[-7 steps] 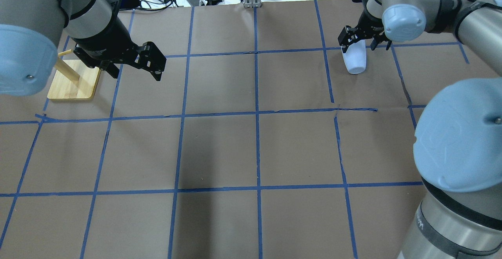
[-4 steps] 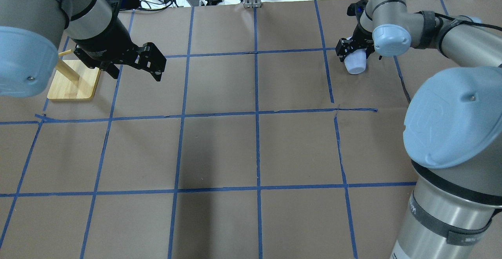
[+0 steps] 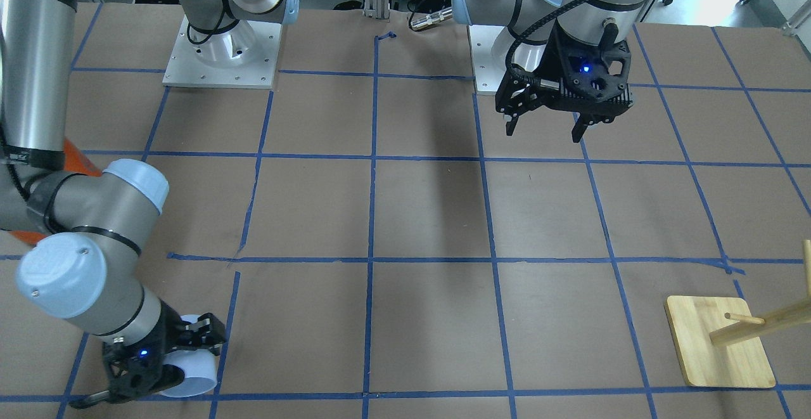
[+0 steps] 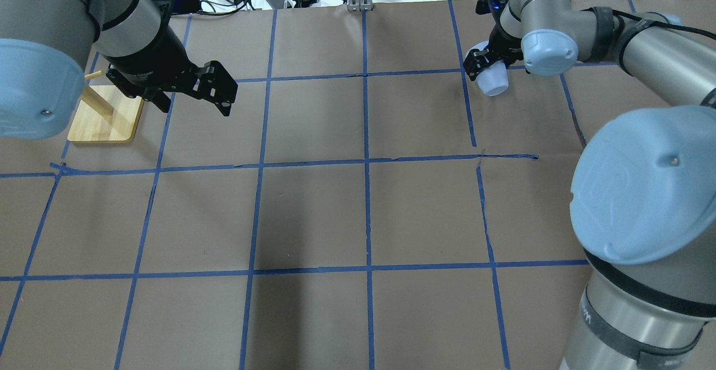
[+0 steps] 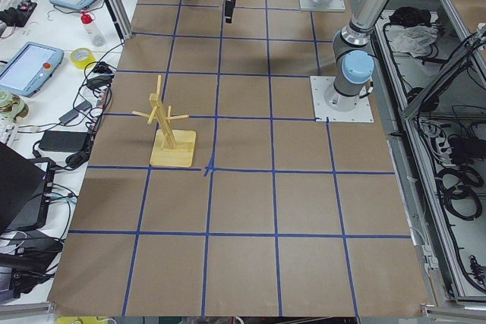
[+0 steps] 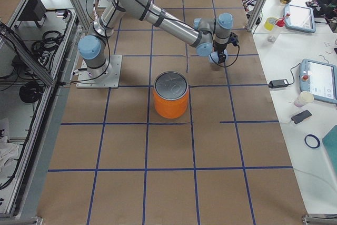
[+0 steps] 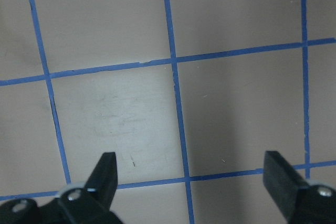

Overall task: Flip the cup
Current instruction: 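Carry the white cup with the right gripper toward the table center, then lay the cup on its side and open the right gripper, then raise the right gripper away while the left gripper reaches toward the cup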

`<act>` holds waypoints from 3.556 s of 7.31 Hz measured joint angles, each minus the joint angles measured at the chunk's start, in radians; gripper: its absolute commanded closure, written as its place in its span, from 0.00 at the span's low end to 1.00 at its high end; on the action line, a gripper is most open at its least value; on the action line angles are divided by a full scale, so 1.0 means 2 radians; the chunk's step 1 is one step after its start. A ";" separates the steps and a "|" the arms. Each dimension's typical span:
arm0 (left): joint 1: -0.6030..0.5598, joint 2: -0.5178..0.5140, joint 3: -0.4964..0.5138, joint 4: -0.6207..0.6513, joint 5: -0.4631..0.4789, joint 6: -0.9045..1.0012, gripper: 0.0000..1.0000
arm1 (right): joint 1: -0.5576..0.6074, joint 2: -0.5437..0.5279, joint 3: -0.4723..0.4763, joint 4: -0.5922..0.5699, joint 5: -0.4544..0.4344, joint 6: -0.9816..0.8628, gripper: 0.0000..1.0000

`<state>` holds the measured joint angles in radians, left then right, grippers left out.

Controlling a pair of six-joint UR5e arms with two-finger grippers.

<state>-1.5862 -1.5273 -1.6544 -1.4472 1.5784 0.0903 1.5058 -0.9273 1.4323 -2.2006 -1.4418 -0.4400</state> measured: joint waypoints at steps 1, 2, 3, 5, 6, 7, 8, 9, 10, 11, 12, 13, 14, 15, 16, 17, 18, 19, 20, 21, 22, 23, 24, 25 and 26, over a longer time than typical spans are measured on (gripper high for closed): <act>0.000 0.000 0.000 0.000 0.000 0.000 0.00 | 0.035 -0.006 -0.001 0.001 0.013 -0.058 0.70; 0.000 0.000 0.000 0.001 0.000 0.000 0.00 | 0.073 -0.008 -0.003 -0.003 0.016 -0.125 0.67; 0.000 0.000 0.000 0.000 0.000 0.000 0.00 | 0.107 -0.007 -0.004 -0.012 0.016 -0.198 0.64; 0.000 0.000 0.000 0.000 0.000 0.001 0.00 | 0.171 0.001 -0.004 -0.033 0.016 -0.313 0.66; 0.000 0.001 0.000 0.000 0.000 0.001 0.00 | 0.198 0.008 0.000 -0.048 0.018 -0.367 0.64; 0.000 0.002 0.000 0.000 0.000 0.002 0.00 | 0.214 0.016 0.005 -0.057 0.021 -0.414 0.61; 0.000 0.002 0.000 0.001 0.000 0.002 0.00 | 0.223 0.020 0.011 -0.057 0.022 -0.449 0.59; 0.000 0.002 0.000 0.001 0.000 0.002 0.00 | 0.228 0.021 0.014 -0.047 0.021 -0.478 0.58; 0.000 0.002 0.000 0.001 0.000 0.002 0.00 | 0.231 0.020 0.015 -0.035 0.018 -0.495 0.56; 0.000 0.002 0.000 0.001 0.000 0.002 0.00 | 0.230 0.015 0.017 -0.023 0.017 -0.502 0.37; 0.000 0.002 0.000 0.000 0.000 0.002 0.00 | 0.230 0.009 0.019 -0.015 0.017 -0.503 0.11; 0.000 0.002 0.000 0.000 0.000 0.002 0.00 | 0.229 0.006 0.022 -0.012 0.018 -0.501 0.00; 0.000 0.002 0.000 0.001 -0.001 0.002 0.00 | 0.228 0.004 0.023 -0.010 0.018 -0.499 0.00; 0.000 0.002 0.000 0.001 -0.001 0.002 0.00 | 0.228 0.002 0.024 -0.010 0.015 -0.497 0.00; 0.001 0.002 0.000 0.001 -0.001 0.001 0.00 | 0.228 -0.001 0.024 -0.008 0.006 -0.496 0.00; 0.003 0.002 0.000 0.001 -0.002 0.001 0.00 | 0.226 -0.013 0.024 0.001 -0.007 -0.496 0.00; 0.004 0.002 0.000 0.000 -0.006 0.001 0.00 | 0.219 -0.039 0.024 0.022 -0.014 -0.495 0.00; 0.006 0.005 0.000 -0.002 -0.020 0.001 0.00 | 0.205 -0.074 0.024 0.053 -0.016 -0.493 0.00; 0.010 0.008 -0.001 -0.004 -0.047 -0.001 0.00 | 0.179 -0.119 0.025 0.093 -0.016 -0.484 0.00; 0.019 0.005 -0.001 -0.003 -0.090 -0.002 0.00 | 0.147 -0.164 0.025 0.134 -0.016 -0.469 0.00; 0.034 -0.006 -0.005 -0.001 -0.144 0.000 0.00 | 0.108 -0.202 0.025 0.171 -0.015 -0.443 0.00; 0.050 -0.024 -0.014 0.008 -0.190 0.002 0.00 | 0.070 -0.228 0.026 0.192 -0.015 -0.400 0.00; 0.059 -0.052 -0.024 0.036 -0.221 0.003 0.00 | 0.040 -0.248 0.027 0.200 -0.016 -0.344 0.00; 0.064 -0.087 -0.029 0.076 -0.239 0.001 0.00 | 0.021 -0.265 0.028 0.211 -0.020 -0.277 0.00; 0.065 -0.121 -0.032 0.110 -0.261 -0.004 0.00 | 0.013 -0.284 0.032 0.234 -0.023 -0.183 0.00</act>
<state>-1.4556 -1.7695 -1.7187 -1.2276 1.0562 0.0821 1.5314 -1.4952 1.4957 -1.7317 -1.4874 -0.8056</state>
